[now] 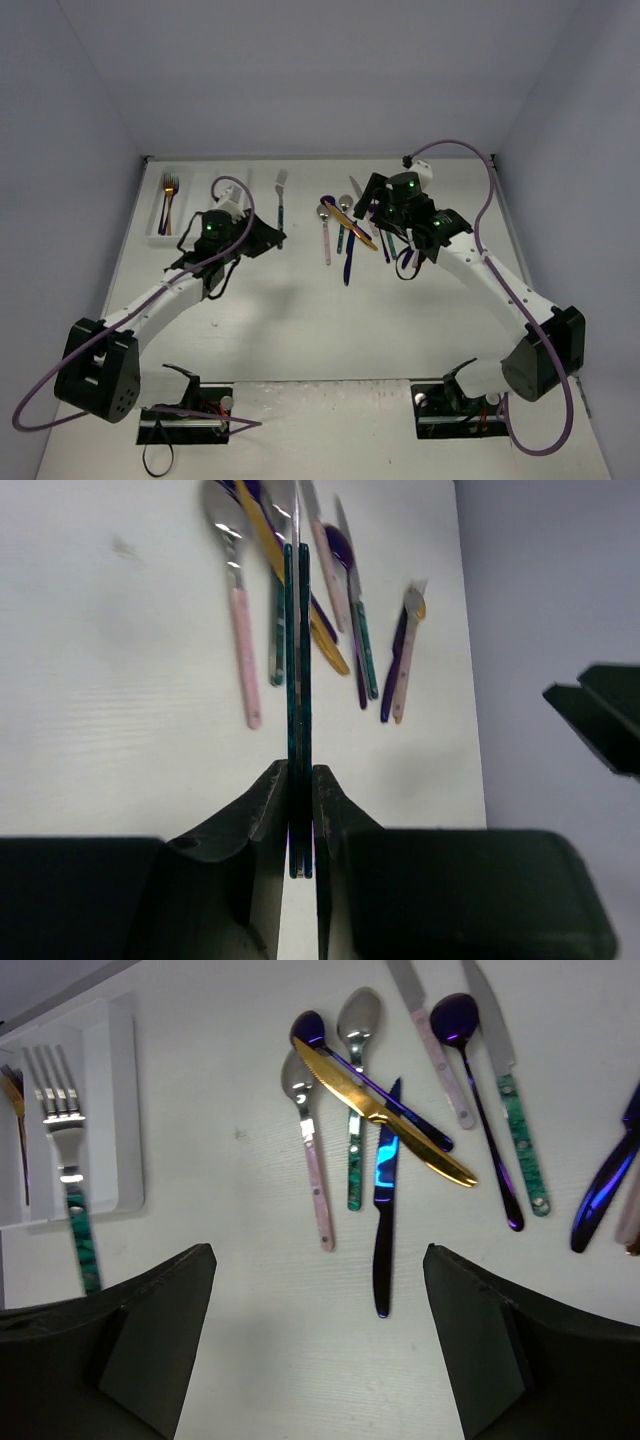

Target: Sort the eating utensils into containers

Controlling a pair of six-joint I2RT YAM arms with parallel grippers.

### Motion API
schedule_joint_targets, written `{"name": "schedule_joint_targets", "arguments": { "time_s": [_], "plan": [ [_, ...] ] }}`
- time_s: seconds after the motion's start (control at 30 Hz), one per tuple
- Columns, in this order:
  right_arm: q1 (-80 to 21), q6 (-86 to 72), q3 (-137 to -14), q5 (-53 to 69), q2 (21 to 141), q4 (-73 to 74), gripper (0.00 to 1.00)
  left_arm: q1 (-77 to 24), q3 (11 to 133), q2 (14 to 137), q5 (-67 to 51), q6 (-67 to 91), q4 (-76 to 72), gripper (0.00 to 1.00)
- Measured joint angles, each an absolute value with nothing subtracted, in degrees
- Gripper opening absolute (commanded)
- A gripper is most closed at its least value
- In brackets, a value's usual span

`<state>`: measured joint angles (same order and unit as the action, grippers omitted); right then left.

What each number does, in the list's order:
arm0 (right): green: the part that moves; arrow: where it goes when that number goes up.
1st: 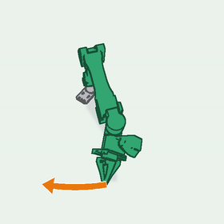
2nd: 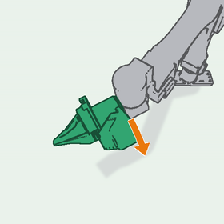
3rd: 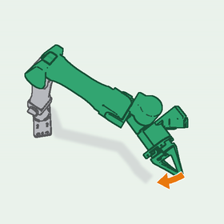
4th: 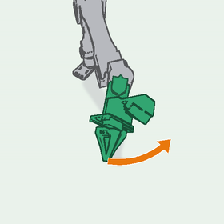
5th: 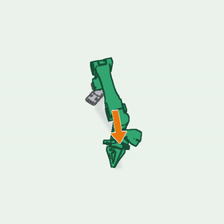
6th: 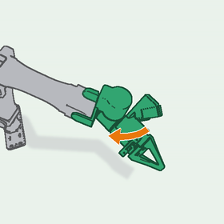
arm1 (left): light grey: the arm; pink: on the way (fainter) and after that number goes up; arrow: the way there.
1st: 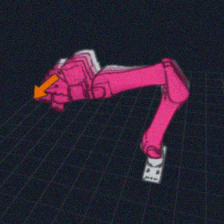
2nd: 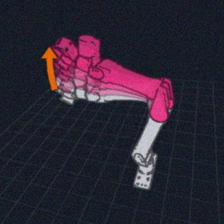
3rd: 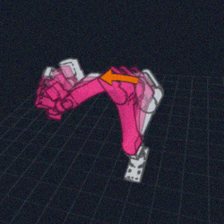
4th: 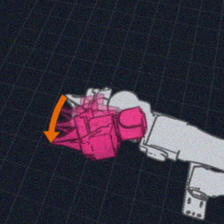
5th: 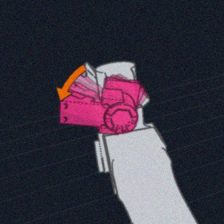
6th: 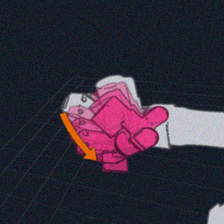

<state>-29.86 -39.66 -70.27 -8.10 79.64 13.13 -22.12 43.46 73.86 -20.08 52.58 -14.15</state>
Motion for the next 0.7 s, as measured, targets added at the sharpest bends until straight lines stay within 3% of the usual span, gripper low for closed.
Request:
{"name": "schedule_joint_targets", "arguments": {
  "time_s": [0.23,0.4,0.7],
  "plan": [
    [-22.57,-36.79,-63.36,-8.04,72.71,13.37,0.83,0.63,49.95,71.29,-25.62,45.2,0.74,0.0],
    [-20.61,-34.51,-60.38,-7.51,70.11,13.3,0.83,15.97,59.11,76.8,-31.65,38.08,7.33,0.0],
    [-20.15,-30.99,-58.91,-5.55,70.17,13.15,0.82,22.73,78.18,100.11,-37.42,23.76,15.03,0.0]
  ]
}}
